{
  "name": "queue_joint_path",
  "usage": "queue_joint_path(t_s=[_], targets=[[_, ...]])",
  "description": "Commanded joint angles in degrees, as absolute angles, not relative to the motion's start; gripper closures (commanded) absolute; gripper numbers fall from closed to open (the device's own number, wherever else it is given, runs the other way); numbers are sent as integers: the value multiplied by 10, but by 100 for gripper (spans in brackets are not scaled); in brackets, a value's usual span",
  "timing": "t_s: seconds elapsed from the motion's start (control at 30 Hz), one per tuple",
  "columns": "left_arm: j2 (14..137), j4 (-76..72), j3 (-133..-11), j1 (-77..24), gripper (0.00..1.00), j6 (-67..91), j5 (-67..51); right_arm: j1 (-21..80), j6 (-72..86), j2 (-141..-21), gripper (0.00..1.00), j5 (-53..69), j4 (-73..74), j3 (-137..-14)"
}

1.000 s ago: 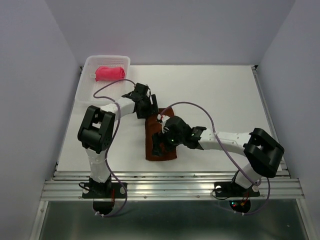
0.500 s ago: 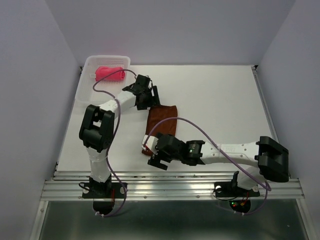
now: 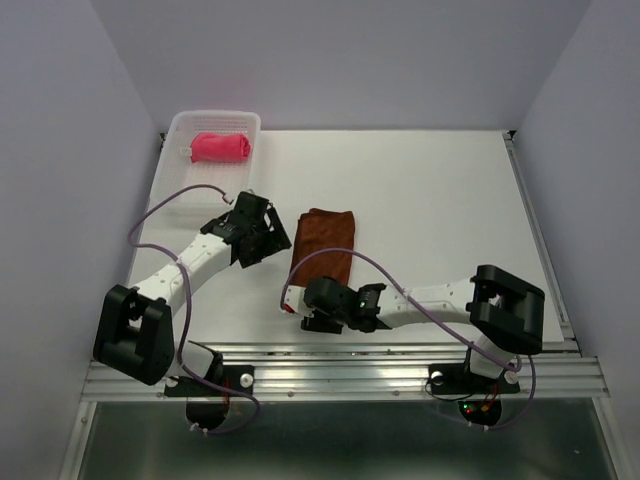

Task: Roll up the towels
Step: Fold the towel, then roll the towel

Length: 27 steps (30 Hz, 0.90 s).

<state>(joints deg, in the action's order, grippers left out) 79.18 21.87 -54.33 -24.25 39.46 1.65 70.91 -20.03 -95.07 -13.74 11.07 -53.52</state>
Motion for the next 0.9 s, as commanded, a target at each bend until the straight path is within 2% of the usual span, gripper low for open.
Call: queue_joint_path(t_s=[0.0,0.1,0.23,0.27,0.3,0.57,0.87], targets=[[749,245,-505,-237,11,432,33,709,-214,-964,35,-159,87,-530],[727,241,-488,-236,11,435,25,709,-207,-991,39,-163,83,-534],[714,265,-495,-230,11,424,43,709,-197,-1015,66,-179,89,-548],[715,272,-499,-227,10,417,52,709,-194,-1012,77,-187,91,-554],[716,279,-504,-225,10,412,53,709,-191,-1006,80,-184,95,-558],[707,271,-508,-218,10,382,19,677,-104,-993,84,-42,222,-661],[700,283,-508,-206,10,364,3,583,-86,-994,84,94,250,-712]])
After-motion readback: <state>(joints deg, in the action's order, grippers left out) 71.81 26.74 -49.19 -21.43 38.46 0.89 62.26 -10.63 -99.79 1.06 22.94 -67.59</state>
